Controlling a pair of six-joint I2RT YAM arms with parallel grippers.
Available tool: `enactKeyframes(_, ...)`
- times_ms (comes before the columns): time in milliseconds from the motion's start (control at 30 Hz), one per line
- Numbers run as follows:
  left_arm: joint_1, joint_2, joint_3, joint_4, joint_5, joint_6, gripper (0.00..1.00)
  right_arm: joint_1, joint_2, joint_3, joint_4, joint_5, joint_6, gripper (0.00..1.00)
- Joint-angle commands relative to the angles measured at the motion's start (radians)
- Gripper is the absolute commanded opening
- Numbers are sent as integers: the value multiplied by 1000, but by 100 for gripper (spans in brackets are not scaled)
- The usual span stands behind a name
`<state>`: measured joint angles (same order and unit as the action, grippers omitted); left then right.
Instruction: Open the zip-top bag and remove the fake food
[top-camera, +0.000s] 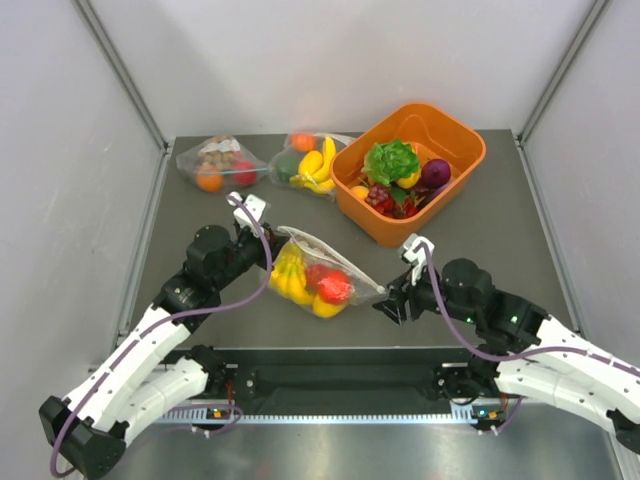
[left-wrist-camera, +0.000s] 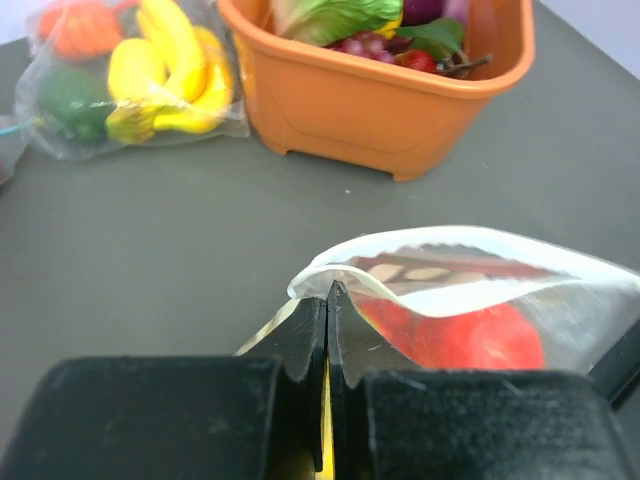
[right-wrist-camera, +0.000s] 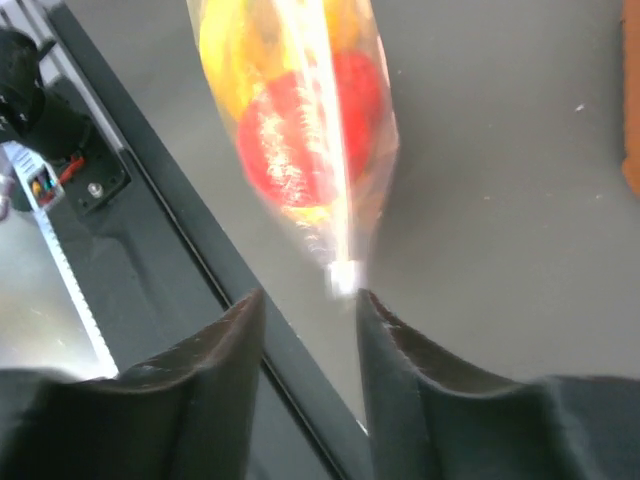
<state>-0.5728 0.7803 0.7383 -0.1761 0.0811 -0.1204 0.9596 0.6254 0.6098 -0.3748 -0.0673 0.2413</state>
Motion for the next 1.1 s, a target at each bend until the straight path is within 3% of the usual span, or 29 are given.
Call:
enactKeyframes(0, 16, -19, -2, 101, 156, 40, 0, 13, 3, 143, -61, 30, -40, 64)
enactKeyframes(67, 14, -10, 1, 104, 241, 48, 0, 14, 23, 212, -59, 27, -59, 72)
enactKeyframes(167, 14, 7, 7, 113, 409, 57, 0, 13, 63, 278, -18, -21, -63, 73)
enactKeyframes(267, 14, 25, 15, 112, 557, 61, 0, 14, 118, 310, 66, -101, -56, 69)
enactKeyframes(333, 14, 34, 18, 113, 617, 59, 0, 14, 172, 323, 115, -133, -37, 60)
enactKeyframes(400, 14, 37, 18, 115, 635, 57, 0, 14, 206, 323, 145, -152, -25, 50)
enactKeyframes(600, 13, 34, 19, 112, 651, 54, 0, 19, 315, 275, 284, -242, 44, 39)
enactKeyframes(1067, 11, 31, 16, 113, 652, 51, 0, 33, 320, 203, 367, -250, 98, 38)
